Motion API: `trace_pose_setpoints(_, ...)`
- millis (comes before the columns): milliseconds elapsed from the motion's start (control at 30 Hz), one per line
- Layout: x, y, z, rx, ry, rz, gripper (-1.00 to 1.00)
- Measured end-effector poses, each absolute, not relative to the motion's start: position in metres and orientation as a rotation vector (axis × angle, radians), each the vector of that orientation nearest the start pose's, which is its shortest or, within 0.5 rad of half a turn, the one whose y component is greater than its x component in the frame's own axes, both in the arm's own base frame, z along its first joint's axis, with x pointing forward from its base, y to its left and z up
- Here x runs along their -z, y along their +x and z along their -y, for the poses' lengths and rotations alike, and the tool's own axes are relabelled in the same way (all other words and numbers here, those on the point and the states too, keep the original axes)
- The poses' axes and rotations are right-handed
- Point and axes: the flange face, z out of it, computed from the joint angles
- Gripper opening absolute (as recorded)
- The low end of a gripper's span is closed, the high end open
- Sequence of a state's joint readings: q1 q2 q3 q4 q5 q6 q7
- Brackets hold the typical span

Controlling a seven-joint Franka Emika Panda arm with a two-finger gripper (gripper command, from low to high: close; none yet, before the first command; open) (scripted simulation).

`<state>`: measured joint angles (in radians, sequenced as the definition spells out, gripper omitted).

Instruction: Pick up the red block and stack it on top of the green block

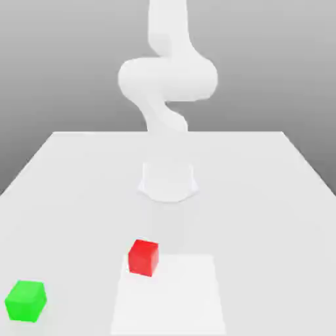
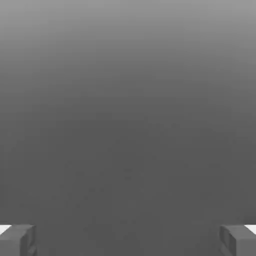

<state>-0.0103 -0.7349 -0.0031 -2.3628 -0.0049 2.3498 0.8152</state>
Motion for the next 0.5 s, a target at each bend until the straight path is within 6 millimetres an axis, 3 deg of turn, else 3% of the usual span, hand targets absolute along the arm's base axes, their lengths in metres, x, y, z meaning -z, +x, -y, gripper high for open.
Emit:
trace_pose_setpoints(133,-0.562,0.41,0.017,0.768,-2.555,-1.199,0.0)
trace_pose_setpoints(267,-0.462,0.421,0.03,0.584,-2.615,-1.309,0.0)
trace_pose_setpoints(400,-0.361,0.408,0.041,0.379,-2.662,-1.421,0.0)
trace_pose_setpoints(500,-0.285,0.38,0.047,0.201,-2.687,-1.512,0.0)
